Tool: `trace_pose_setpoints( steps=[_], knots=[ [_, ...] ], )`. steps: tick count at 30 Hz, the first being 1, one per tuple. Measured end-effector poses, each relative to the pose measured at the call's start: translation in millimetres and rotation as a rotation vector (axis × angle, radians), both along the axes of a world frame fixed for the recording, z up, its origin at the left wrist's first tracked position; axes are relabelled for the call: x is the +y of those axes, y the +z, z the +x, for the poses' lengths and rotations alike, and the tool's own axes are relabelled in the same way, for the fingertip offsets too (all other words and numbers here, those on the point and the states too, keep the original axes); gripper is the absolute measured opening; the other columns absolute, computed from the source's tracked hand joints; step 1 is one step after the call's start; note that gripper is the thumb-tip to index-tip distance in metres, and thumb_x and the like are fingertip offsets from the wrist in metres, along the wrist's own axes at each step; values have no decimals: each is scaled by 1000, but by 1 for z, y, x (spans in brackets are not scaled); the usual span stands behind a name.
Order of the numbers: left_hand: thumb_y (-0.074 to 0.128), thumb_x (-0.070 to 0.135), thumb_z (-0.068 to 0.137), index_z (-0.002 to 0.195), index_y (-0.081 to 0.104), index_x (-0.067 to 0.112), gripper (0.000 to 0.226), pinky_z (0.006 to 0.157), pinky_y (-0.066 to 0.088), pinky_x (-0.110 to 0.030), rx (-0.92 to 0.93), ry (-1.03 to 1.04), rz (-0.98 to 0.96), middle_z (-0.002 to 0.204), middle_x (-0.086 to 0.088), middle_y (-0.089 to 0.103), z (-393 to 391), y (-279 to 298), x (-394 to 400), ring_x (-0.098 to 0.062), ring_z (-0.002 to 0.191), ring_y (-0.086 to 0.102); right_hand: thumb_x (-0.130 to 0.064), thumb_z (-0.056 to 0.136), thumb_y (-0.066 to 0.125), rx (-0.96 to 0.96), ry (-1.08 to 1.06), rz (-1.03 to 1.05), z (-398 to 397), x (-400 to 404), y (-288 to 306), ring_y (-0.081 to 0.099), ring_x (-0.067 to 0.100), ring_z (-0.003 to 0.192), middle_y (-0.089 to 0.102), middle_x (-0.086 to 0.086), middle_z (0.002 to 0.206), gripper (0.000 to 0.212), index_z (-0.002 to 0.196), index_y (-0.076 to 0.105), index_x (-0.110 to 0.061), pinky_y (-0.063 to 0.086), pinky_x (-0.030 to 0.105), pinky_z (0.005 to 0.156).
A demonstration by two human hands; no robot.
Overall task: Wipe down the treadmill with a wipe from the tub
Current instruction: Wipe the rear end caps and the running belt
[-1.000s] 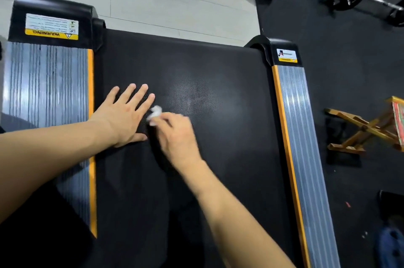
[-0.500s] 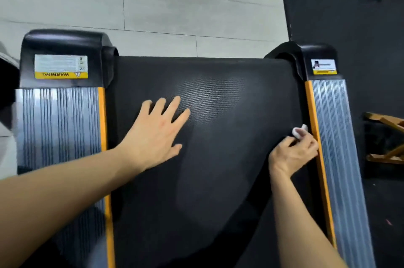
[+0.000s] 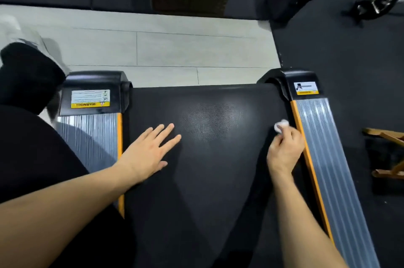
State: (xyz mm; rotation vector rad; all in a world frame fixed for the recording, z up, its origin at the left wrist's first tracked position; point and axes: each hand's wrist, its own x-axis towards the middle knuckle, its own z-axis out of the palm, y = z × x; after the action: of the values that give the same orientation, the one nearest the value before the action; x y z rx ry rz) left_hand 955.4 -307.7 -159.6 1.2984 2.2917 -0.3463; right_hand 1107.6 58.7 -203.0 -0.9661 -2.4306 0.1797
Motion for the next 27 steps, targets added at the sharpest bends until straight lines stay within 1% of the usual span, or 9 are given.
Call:
trace_pose_setpoints(
  steps=[5, 7, 10, 13, 16, 19, 23, 25, 27],
  knots=[
    [50, 52, 102, 163, 4, 32, 79, 121, 24, -43, 23, 79, 91, 170, -12, -3, 5, 8, -12, -32, 156, 15, -3, 94, 48, -66, -169, -233, -87, 12, 13, 57, 39, 97, 67, 16, 105, 29, 106, 72, -13, 42, 42, 82],
    [51, 47, 102, 163, 0, 32, 80, 122, 23, -46, 11, 126, 67, 170, -13, -6, 10, 8, -14, -34, 156, 12, -5, 92, 46, -109, -198, -299, -114, -27, 12, 59, 44, 95, 68, 21, 99, 31, 101, 75, -14, 46, 45, 79],
    [36, 47, 106, 158, -24, 28, 81, 126, 4, -52, -36, 99, -50, 164, -13, -31, 20, 5, -17, -35, 156, -14, -1, 78, 50, -169, 257, -336, -154, -138, 12, 68, 35, 82, 75, 9, 89, 38, 96, 78, -21, 54, 36, 70],
    [30, 47, 107, 160, -18, 22, 75, 126, -2, -55, -25, 32, -97, 166, -17, -23, 21, 3, -18, -38, 154, -18, -1, 77, 60, -333, 724, -273, -167, -245, 12, 64, 31, 80, 72, 5, 91, 30, 93, 75, -22, 50, 33, 72],
    [33, 46, 107, 158, -23, 23, 79, 126, -1, -54, -51, 12, -137, 165, -17, -27, 21, 7, -23, -37, 154, -19, -5, 80, 57, -261, 939, -135, -170, -231, 17, 60, 33, 72, 69, 7, 87, 26, 93, 75, -18, 49, 36, 69],
    [39, 44, 106, 155, -30, 25, 86, 126, 1, -52, -71, 38, -110, 160, -15, -37, 20, 11, -22, -36, 154, -20, -10, 80, 49, -362, 509, 17, -145, -124, 26, 66, 35, 72, 72, 12, 83, 31, 92, 76, -18, 50, 36, 63],
    [44, 38, 106, 157, -26, 25, 88, 126, 4, -52, -87, 48, -118, 162, -15, -35, 19, 15, -21, -36, 155, -18, -2, 94, 46, -408, -203, -189, -95, -32, 48, 61, 44, 92, 64, 22, 98, 30, 102, 73, -12, 52, 48, 77],
    [50, 31, 105, 158, -23, 25, 91, 126, 9, -52, -104, 55, -131, 163, -15, -33, 19, 17, -21, -36, 155, -14, -3, 97, 45, -351, -223, -241, -107, -71, 48, 61, 44, 96, 63, 22, 100, 30, 101, 73, -11, 49, 46, 78],
    [54, 24, 103, 160, -19, 24, 93, 125, 16, -51, -101, 52, -150, 164, -16, -30, 19, 19, -25, -38, 156, -10, 0, 91, 51, -242, -7, -342, -135, -141, 47, 64, 40, 93, 69, 19, 98, 28, 96, 76, -13, 49, 41, 76]
  ],
)
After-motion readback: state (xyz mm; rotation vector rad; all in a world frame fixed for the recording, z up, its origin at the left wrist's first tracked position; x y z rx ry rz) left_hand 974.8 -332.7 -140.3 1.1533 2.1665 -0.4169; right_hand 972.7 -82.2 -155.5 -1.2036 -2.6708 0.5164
